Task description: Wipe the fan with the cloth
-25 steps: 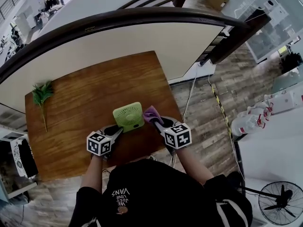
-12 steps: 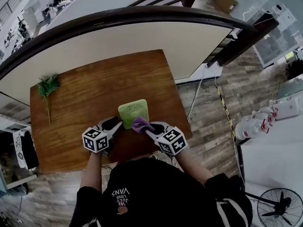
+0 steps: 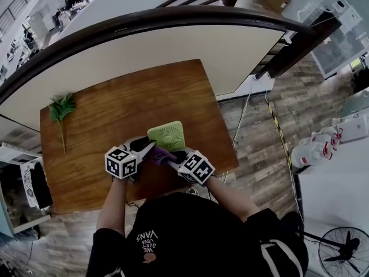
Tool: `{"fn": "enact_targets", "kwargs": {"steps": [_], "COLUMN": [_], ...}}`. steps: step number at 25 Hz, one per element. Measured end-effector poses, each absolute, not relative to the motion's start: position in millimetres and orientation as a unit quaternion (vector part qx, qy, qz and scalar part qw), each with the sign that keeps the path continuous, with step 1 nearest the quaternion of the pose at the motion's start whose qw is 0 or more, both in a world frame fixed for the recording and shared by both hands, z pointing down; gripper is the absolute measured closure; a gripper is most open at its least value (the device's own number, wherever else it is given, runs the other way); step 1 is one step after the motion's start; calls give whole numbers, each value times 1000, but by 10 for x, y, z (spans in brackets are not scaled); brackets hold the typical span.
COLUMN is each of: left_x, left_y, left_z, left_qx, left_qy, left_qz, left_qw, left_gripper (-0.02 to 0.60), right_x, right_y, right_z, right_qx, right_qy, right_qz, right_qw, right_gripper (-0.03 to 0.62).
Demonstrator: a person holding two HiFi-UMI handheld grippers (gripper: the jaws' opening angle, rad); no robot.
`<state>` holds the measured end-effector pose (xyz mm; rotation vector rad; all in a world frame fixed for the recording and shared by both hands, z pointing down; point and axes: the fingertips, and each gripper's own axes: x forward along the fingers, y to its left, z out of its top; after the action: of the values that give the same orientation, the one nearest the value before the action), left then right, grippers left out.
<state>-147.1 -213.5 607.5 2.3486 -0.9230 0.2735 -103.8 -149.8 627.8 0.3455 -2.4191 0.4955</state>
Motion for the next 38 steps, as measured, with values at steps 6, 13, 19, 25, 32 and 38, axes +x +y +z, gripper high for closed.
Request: {"fn": "enact_targets", "kwargs": {"steps": [6,13,19,25,32,38], "left_x": [-1462,-1443,-1430,-1439,-1529,-1740], "left_y": [-2138,-2152,-2158,-2161,-2154,-2038], "left_z": [6066,6076,6060,6072,6071,5972], "left_qx": [890,892,891,886,862,824], "left_qy": [-332,-326,-328,-341,-395,-487], "left_qz": [105,106,106,109,116,90], "left_qw": [294,295,295,296,295,275], "left_gripper": [488,494,494,491,449,449], "right_x": [-925,-473,-24,321,513,480], "right_y": [-1629,-1778,-1910,-2009,-2062,-2000], "right_z": [6388,6432,6450,6477,6250,5960], "right_qx": [174,226,279,326,370,396], "right_qy": [-906,-889,-867,-846,-841,-850], "right_qz": [208,229,245,267,265,249], "right_qw": [325,327,331,327,293,242], "right_gripper": [499,499,499,499,499,499]}}
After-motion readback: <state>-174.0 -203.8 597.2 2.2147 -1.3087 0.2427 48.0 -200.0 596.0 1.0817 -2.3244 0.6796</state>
